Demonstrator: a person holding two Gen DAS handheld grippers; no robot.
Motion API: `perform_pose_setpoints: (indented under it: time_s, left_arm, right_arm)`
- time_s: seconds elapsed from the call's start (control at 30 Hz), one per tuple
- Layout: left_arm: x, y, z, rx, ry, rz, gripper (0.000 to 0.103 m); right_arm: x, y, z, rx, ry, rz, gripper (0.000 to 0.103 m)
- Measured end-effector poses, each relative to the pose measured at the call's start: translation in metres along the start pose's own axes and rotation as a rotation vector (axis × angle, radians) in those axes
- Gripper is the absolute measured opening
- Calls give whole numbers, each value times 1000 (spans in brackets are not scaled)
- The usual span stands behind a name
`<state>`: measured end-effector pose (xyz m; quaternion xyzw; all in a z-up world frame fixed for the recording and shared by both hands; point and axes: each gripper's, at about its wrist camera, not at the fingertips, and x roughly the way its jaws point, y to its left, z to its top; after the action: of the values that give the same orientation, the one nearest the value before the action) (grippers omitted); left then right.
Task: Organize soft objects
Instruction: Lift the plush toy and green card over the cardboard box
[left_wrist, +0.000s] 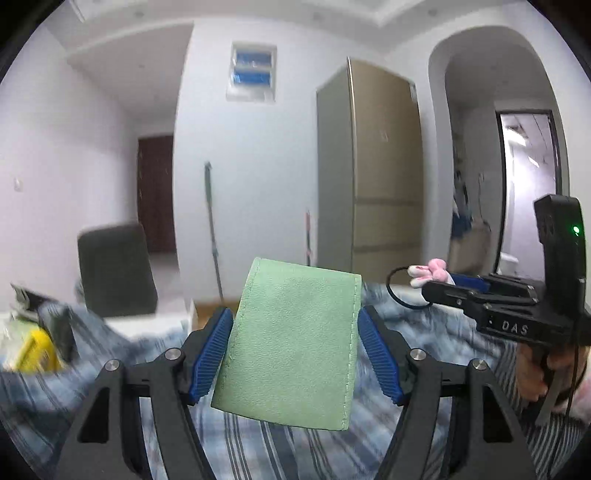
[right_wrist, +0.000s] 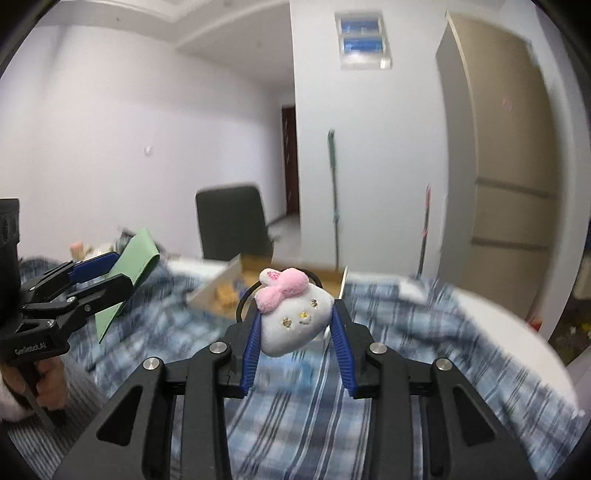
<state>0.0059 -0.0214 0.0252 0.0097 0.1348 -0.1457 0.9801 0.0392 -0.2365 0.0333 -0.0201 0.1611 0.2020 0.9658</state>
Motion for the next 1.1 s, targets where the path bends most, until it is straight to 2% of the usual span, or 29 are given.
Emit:
perform_pose_setpoints:
  time_s: [0.17,0.3,0.47,0.57,0.7,0.8,0.93,1.1]
  left_arm:
    - [0,3,37,-2,-160,72,72]
    - [18,11,54,1,-285,152,72]
    - [57,26,56,-15,-321,217,72]
    - [83,42,48,-19,-328,265,72]
    - [114,66,31,-85,-284,293,72]
    - [129,76,23,-89,-257,305,72]
    - [150,84,18,-99,-188,279,72]
    - [161,89,9,-108,-130,269,72]
  right_arm:
    - [1,7,42,-1,-170,-69,36]
    - [28,11,59,1,-272,-127,36]
    - [73,18,58,-8,-359,-151,36]
    - [98,14,49,3,-396,-121,37]
    - [130,10,37,12,-336,-133,37]
    - [146,8,28,-7,-278,-127,38]
    - [165,9,15,-14,-180,-115,38]
    - [171,11,11,-26,-139,-105,38]
